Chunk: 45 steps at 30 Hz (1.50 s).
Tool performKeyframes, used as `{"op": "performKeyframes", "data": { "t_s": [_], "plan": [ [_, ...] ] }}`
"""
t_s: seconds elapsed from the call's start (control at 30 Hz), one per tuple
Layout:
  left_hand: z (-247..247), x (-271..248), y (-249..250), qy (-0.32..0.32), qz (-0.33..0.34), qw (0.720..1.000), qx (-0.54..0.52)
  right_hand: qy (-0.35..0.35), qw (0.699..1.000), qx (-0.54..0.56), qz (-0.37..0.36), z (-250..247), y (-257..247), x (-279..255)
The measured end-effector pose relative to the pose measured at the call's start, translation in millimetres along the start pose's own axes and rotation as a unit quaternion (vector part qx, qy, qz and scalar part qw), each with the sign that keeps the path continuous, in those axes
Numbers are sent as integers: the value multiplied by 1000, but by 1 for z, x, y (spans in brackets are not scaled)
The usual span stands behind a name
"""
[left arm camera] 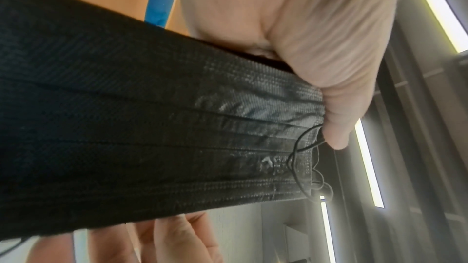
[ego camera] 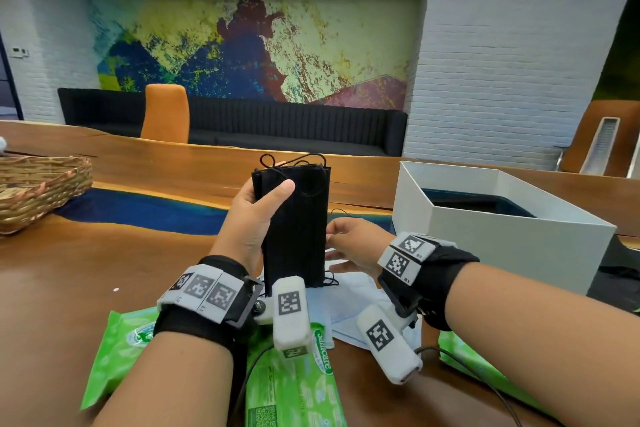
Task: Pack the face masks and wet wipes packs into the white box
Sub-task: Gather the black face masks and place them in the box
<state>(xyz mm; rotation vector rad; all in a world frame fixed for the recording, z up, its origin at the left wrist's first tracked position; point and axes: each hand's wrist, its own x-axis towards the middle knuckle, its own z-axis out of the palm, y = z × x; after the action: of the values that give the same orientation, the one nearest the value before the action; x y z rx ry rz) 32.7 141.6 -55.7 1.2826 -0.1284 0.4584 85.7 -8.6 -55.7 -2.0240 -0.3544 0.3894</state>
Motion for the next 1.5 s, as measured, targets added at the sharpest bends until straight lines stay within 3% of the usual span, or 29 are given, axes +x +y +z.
{"op": "performKeyframes", "data": {
  "t_s": [0.2,0.37,0.43,0.53,0.73,0.87,1.0,1.2,1.33,1.5],
  "plan": [
    [-7,4,2,11,27,999,15,-17,1000,12,17,9,-10,-1],
    [-8,5,8,11,29,1000,-3,-12,988,139,65,10,-18,-3],
    [-8,4,7,8,23,1000,-1,-16,1000,1,21,9,-12,1],
    [-7,4,5,11,6,1000,23,-22,974,-224,-37,6,-3,2],
    [-3,1,6,-2,5,999,39,-41,960,-270,-59,7,-1,3],
    [3,4,12,35,19,999,19,-36,959,-269,-82,4,-3,-1],
    [2,7,14,109,32,993,-27,-10,962,-247,-114,-9,-9,-15],
    [18,13,21,235,-11,970,-55,21,973,-198,-115,-37,-3,-49],
    [42,14,43,261,-15,964,-54,48,985,-103,-128,-56,-5,-72],
    [92,-3,70,238,13,968,-78,66,982,127,-127,-77,-7,-99]
  ]
}}
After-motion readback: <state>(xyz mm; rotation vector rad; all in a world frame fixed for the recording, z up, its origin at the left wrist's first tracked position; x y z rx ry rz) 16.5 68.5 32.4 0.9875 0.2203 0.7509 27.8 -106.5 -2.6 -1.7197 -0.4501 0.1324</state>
